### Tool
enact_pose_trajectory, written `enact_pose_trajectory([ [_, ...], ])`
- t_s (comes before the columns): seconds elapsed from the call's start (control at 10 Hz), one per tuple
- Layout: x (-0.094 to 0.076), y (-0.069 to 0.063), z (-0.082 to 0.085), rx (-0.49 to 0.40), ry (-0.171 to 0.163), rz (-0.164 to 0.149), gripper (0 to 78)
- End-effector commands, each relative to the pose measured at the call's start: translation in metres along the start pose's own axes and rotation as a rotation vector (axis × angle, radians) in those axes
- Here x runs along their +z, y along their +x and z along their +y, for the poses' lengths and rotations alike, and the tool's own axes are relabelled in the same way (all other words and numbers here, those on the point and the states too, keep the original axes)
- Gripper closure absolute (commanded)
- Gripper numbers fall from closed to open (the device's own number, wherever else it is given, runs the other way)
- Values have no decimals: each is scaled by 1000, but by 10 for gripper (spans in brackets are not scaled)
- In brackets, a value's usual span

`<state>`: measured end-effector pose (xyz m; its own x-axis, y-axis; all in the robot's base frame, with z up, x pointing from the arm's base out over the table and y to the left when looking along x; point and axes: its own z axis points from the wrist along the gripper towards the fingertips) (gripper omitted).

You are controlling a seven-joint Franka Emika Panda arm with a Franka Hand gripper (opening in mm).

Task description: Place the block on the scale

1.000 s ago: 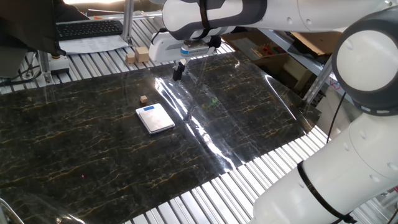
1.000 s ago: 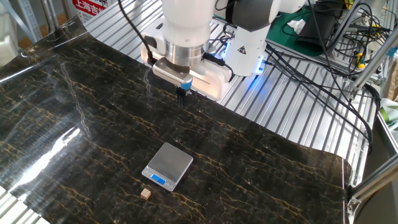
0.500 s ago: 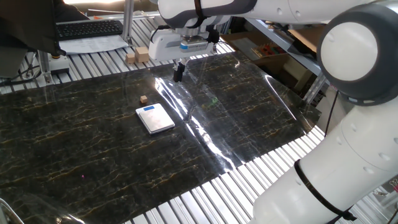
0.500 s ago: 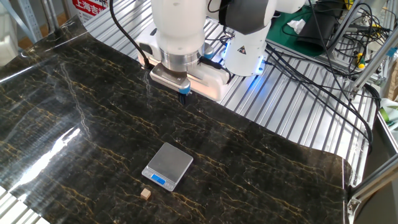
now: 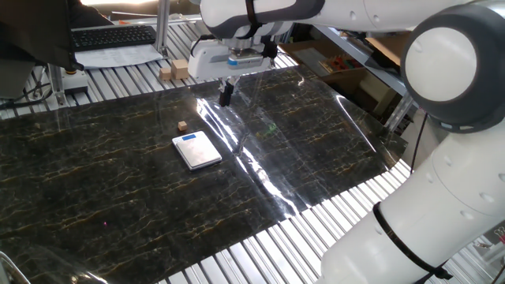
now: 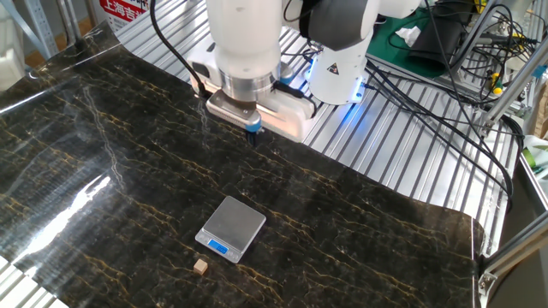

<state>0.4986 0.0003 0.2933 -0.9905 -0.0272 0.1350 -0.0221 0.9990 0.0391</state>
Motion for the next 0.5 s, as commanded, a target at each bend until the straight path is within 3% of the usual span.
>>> enact_pose_trajectory([
  [0.1,17,0,-1,8,12,-13,776],
  [0.3,34,-1,-13,14,13,-51,776],
  [0.5,45,-5,-15,58,14,-46,776],
])
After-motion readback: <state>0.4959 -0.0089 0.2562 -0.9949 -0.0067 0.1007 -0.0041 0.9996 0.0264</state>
